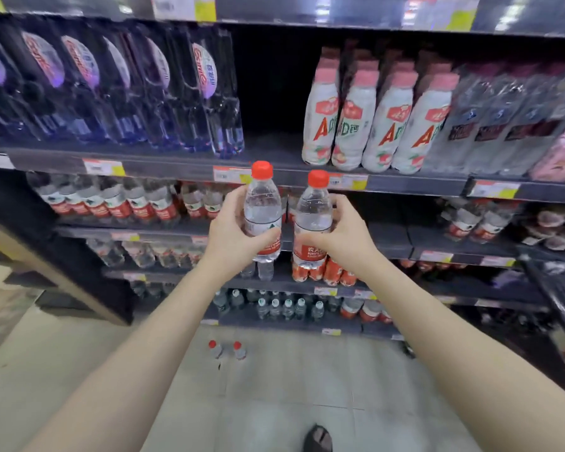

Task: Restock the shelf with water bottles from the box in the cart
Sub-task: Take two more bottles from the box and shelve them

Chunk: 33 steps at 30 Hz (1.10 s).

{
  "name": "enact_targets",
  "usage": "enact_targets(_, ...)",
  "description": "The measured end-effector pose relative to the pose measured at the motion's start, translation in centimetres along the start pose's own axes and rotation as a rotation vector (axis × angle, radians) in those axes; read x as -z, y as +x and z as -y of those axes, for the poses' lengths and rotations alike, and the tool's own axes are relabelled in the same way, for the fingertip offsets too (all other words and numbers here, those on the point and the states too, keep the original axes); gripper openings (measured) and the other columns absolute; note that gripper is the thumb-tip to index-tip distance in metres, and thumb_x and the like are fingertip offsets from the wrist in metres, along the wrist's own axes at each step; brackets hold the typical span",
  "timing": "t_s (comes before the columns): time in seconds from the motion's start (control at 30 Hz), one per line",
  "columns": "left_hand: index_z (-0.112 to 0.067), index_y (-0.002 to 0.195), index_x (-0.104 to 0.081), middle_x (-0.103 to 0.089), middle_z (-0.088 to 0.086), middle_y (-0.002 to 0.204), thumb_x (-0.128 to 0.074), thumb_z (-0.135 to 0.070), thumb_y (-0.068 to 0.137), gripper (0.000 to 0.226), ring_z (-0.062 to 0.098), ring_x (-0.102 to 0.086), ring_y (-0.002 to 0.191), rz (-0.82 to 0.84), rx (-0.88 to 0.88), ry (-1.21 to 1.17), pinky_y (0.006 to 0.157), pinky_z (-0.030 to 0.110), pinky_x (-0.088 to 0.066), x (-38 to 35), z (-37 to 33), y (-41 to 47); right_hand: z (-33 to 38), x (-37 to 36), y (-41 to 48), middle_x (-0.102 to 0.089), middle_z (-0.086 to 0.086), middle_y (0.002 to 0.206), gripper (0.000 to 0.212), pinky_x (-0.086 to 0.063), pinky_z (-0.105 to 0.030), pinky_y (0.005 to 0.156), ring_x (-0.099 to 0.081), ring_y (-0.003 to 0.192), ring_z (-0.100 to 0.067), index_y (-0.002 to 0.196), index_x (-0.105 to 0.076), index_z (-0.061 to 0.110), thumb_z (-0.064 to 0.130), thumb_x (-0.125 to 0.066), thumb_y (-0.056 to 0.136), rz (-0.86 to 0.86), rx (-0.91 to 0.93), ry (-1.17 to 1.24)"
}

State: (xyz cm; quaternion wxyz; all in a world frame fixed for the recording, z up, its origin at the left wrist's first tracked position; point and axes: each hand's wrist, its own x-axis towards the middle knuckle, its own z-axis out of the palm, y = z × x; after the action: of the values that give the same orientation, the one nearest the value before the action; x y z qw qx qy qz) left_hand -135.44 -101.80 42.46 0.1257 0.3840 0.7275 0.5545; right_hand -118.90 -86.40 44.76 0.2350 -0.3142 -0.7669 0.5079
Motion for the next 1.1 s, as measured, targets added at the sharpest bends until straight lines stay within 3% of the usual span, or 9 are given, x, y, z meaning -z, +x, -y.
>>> enact_targets(0.1, -0.039, 0.147, -0.050, -0.069, -0.023, 0.130, -0.092, -0.032, 0.074, 0.084, -0.001, -0.072, 0.111, 0.034, 0.018, -0.024, 0.089, 0.019, -0.059, -1.9, 3.4, 0.8, -3.6, -0.7, 1.0, -0.072, 0.017, 0.106, 0.073, -0.064, -0.038, 0.071, -0.071, 0.085, 0.001, 0.122, -0.053, 0.045, 0.037, -0.090, 0.059, -0.014, -0.026, -0.021)
enact_targets(0.17, -0.047, 0.143, -0.050, -0.070, -0.024, 0.129, -0.092, -0.033, 0.075, 0.081, -0.001, -0.072, 0.110, 0.059, 0.011, -0.012, 0.086, 0.017, -0.058, -3.5, 6.2, 1.3, -6.6, -1.5, 2.1, -0.071, 0.019, 0.105, 0.071, -0.065, -0.043, 0.067, -0.072, 0.083, 0.000, 0.120, -0.052, 0.048, 0.038, -0.089, 0.060, -0.027, -0.021, -0.016)
enact_targets(0.27, -0.068, 0.131, -0.047, -0.065, -0.040, 0.125, -0.092, -0.037, 0.074, 0.079, -0.010, -0.067, 0.112, 0.061, -0.023, 0.014, 0.087, 0.010, -0.054, -5.9, 10.3, 2.6, -11.6, -2.8, 4.6, -0.072, 0.018, 0.108, 0.070, -0.060, -0.032, 0.081, -0.070, 0.094, 0.003, 0.122, -0.054, 0.042, 0.035, -0.089, 0.062, -0.048, 0.022, -0.015)
enact_targets(0.33, -0.068, 0.130, -0.046, -0.066, -0.038, 0.123, -0.092, -0.042, 0.071, 0.079, -0.009, -0.067, 0.113, 0.044, -0.041, 0.012, 0.092, 0.016, -0.056, -7.7, 13.2, 4.0, -14.5, -3.5, 6.4, -0.072, 0.019, 0.107, 0.069, -0.055, -0.024, 0.081, -0.067, 0.096, 0.007, 0.122, -0.054, 0.042, 0.037, -0.089, 0.063, -0.055, 0.049, -0.033)
enact_targets(0.4, -0.054, 0.142, -0.047, -0.067, -0.028, 0.126, -0.091, -0.050, 0.066, 0.088, -0.005, -0.068, 0.115, 0.029, -0.059, 0.004, 0.099, 0.027, -0.057, -9.6, 16.1, 5.3, -17.2, -3.8, 8.0, -0.071, 0.020, 0.108, 0.069, -0.054, -0.023, 0.081, -0.067, 0.097, 0.007, 0.124, -0.054, 0.043, 0.039, -0.089, 0.064, -0.060, 0.094, -0.053)
enact_targets(0.6, -0.041, 0.156, -0.040, -0.057, -0.008, 0.155, -0.093, -0.063, 0.063, 0.109, 0.015, -0.056, 0.141, 0.045, -0.157, 0.001, 0.115, 0.049, -0.049, -12.4, 22.6, 7.2, -23.0, -2.9, 11.3, -0.077, 0.010, 0.104, 0.058, -0.063, -0.036, 0.082, -0.076, 0.093, -0.008, 0.117, -0.065, 0.033, 0.036, -0.094, 0.066, -0.011, 0.209, 0.002)
enact_targets(0.77, -0.037, 0.143, -0.055, -0.073, -0.011, 0.133, -0.095, -0.051, 0.061, 0.092, 0.011, -0.069, 0.124, -0.010, -0.237, -0.107, 0.102, 0.042, -0.059, -13.5, 24.4, 7.7, -25.2, -2.7, 12.9, -0.078, 0.012, 0.099, 0.056, -0.062, -0.037, 0.083, -0.076, 0.089, -0.010, 0.112, -0.066, 0.034, 0.038, -0.094, 0.064, -0.064, 0.314, -0.027)
enact_targets(0.93, -0.043, 0.128, -0.059, -0.079, -0.021, 0.112, -0.096, -0.035, 0.072, 0.067, 0.003, -0.077, 0.102, -0.011, -0.293, -0.157, 0.078, 0.021, -0.063, -13.8, 24.3, 8.2, -25.5, -3.0, 14.5, -0.076, 0.008, 0.097, 0.060, -0.059, -0.030, 0.073, -0.075, 0.082, -0.005, 0.109, -0.063, 0.033, 0.039, -0.094, 0.058, -0.140, 0.384, -0.075)
enact_targets(1.1, -0.035, 0.141, -0.058, -0.075, -0.015, 0.126, -0.097, -0.033, 0.072, 0.079, 0.007, -0.072, 0.117, 0.005, -0.321, -0.081, 0.099, 0.042, -0.060, -14.4, 23.3, 9.9, -24.2, -2.5, 17.8, -0.073, 0.007, 0.101, 0.060, -0.056, -0.024, 0.068, -0.073, 0.081, -0.006, 0.111, -0.060, 0.028, 0.036, -0.094, 0.062, -0.212, 0.385, -0.070)
